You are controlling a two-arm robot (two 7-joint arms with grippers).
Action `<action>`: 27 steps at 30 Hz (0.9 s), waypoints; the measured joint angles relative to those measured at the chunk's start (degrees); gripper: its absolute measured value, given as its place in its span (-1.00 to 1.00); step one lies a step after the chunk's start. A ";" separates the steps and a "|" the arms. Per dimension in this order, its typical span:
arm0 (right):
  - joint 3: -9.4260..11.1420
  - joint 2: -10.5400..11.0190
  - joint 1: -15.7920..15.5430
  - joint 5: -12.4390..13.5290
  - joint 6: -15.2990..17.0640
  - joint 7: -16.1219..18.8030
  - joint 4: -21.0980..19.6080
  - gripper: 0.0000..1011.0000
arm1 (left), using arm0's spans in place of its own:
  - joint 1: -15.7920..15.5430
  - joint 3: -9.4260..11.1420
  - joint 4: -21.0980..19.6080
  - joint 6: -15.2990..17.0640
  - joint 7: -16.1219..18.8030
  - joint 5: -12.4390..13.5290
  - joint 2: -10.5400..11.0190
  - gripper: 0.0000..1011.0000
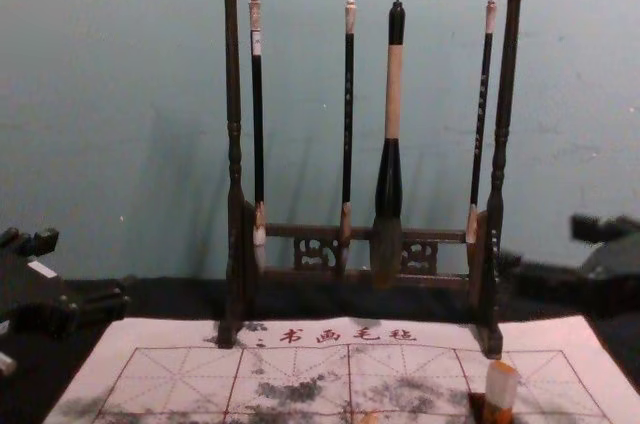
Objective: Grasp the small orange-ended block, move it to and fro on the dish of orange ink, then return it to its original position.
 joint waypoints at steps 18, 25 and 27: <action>4.43 -4.94 -4.21 -7.02 -10.30 -7.81 9.48 0.98 | 0.00 0.00 0.00 0.00 0.00 0.00 0.00 0.98; 4.48 -4.97 -4.19 -7.13 -10.43 -7.91 9.56 0.98 | 0.00 0.00 0.00 0.00 0.00 0.00 0.00 0.98; 4.48 -4.96 -4.19 -7.12 -10.44 -7.91 9.51 0.98 | 0.00 0.00 0.00 0.00 0.00 0.00 0.00 0.98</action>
